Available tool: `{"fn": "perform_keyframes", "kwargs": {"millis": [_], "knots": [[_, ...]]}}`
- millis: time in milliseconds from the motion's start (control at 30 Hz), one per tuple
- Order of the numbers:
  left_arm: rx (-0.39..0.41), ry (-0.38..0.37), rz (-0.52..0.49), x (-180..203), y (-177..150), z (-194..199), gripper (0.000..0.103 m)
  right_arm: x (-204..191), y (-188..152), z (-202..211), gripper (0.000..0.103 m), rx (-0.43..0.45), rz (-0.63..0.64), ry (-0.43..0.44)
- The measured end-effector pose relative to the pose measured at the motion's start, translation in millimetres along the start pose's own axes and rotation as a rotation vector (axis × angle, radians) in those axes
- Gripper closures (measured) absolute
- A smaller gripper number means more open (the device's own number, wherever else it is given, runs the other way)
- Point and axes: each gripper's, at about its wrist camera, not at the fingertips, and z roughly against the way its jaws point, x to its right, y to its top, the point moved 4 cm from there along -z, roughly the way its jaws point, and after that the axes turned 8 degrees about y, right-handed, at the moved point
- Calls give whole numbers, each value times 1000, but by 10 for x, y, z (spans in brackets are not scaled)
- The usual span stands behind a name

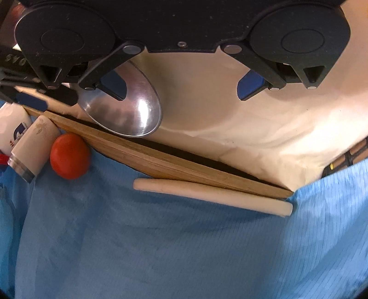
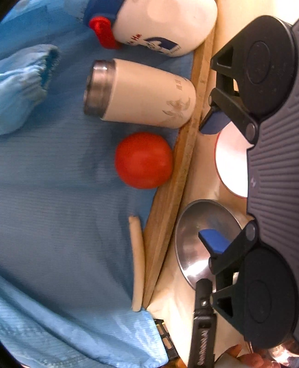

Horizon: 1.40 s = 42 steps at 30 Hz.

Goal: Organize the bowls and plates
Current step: 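Move both grippers toward the stainless bowl, then grasp the stainless bowl rim with the left gripper while right closes on it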

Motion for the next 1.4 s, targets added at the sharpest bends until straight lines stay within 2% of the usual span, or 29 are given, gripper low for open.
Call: {"fn": "perform_keyframes", "kwargs": {"millis": [100,167,367,433,533,600,667,733,833,967,1200,1400], "knots": [[-3,-4,7,-2,-3,-15,1,-21,-35,-68,17,-30,1,15],[-3,-11,6,3,-5,-18,2,-42,-33,-60,18,-23,6,22],[-15,-29,-3,25,-1,-56,11,-111,1,-42,21,-9,39,41],[-18,-36,0,26,0,-68,16,-143,32,-66,24,-12,48,53],[-25,-44,1,27,-2,-71,22,-177,61,-83,34,7,76,64],[-28,-48,-1,30,-11,-69,27,-200,47,-121,46,-8,91,52],[-31,-52,-2,33,-15,-60,33,-216,37,-160,48,-26,94,58],[-36,-57,-8,34,-17,-54,43,-225,38,-165,48,-24,92,58],[-35,-66,-19,49,-18,-33,49,-230,18,-182,52,-38,86,60],[-31,-73,-30,80,-19,-10,57,-226,11,-219,61,-67,70,72],[-26,-86,-44,150,-17,30,80,-181,3,-223,73,-107,31,114],[-17,-83,-59,186,-11,45,82,-183,-15,-238,79,-131,15,135]]}}
